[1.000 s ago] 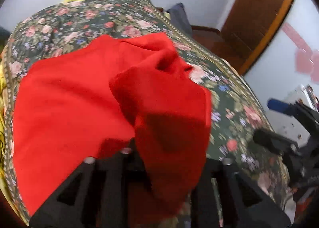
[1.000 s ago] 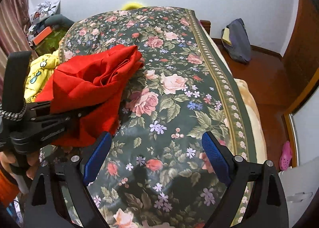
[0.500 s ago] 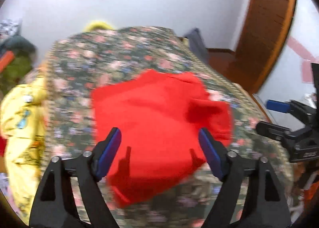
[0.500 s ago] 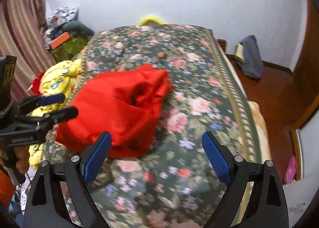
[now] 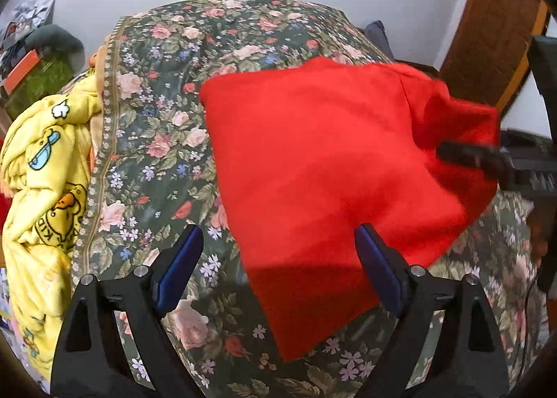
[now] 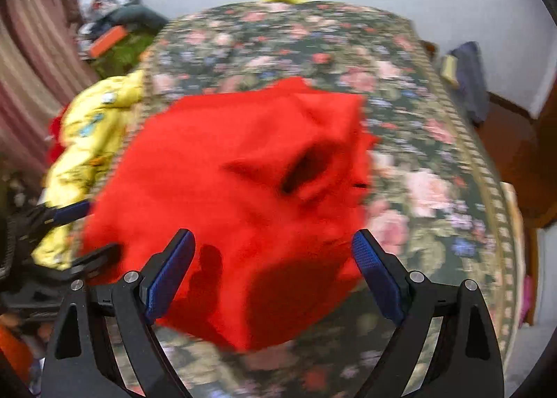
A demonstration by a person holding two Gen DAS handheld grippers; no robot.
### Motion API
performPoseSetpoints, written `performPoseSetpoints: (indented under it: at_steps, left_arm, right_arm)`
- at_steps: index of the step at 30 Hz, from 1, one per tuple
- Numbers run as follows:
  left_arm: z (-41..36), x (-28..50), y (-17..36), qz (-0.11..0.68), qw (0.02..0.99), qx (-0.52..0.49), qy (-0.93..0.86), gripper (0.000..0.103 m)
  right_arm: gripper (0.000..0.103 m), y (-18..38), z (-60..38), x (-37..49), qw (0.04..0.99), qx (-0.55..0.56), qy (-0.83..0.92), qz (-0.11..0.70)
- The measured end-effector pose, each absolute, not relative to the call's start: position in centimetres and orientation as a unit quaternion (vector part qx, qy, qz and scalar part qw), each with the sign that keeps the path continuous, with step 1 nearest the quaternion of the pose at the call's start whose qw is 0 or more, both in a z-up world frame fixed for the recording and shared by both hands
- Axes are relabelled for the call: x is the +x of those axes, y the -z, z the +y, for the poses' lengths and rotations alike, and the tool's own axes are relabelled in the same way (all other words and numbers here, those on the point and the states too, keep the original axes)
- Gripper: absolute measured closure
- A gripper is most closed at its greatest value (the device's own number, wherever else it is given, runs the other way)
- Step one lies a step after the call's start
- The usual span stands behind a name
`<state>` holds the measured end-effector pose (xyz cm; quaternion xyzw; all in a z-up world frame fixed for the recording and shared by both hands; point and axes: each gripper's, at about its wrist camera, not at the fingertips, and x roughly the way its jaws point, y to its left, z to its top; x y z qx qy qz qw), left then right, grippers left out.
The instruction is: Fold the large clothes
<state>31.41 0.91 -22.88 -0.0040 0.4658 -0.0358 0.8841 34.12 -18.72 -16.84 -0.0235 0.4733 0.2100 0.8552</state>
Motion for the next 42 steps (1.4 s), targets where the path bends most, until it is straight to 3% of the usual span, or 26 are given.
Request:
performPoseSetpoints:
  at_steps: [6, 13, 18, 27, 42]
  left_arm:
    - [0.2, 30.1, 24.6, 0.487, 0.872, 0.008, 0.048, 0.012]
    - [-1.3, 27.5, 24.6, 0.482, 0.873, 0.070, 0.034, 0.013]
    - [-0.6, 26.6, 22.1, 0.460, 0.886, 0.055, 0.028, 0.013]
    - [2.2, 26.0, 19.4, 0.444, 0.896, 0.023, 0.001, 0.013]
    - [5.3, 31.6, 18.2, 0.439, 0.898, -0.043, -0.009, 0.013]
  right_arm:
    - [0.013, 16.3, -24.6, 34.0, 0.876, 0.000, -0.131, 0.463]
    - [0.013, 13.7, -23.7, 31.0, 0.876, -0.006, -0.192, 0.442]
    - [0.013, 13.4, -20.6, 30.7, 0.857, 0.007, -0.258, 0.447]
    - [0.013, 19.2, -21.0, 30.9, 0.818, -0.001, -0.236, 0.524]
    - [0.013, 14.3, -22.5, 33.2, 0.837, 0.027, -0.272, 0.474]
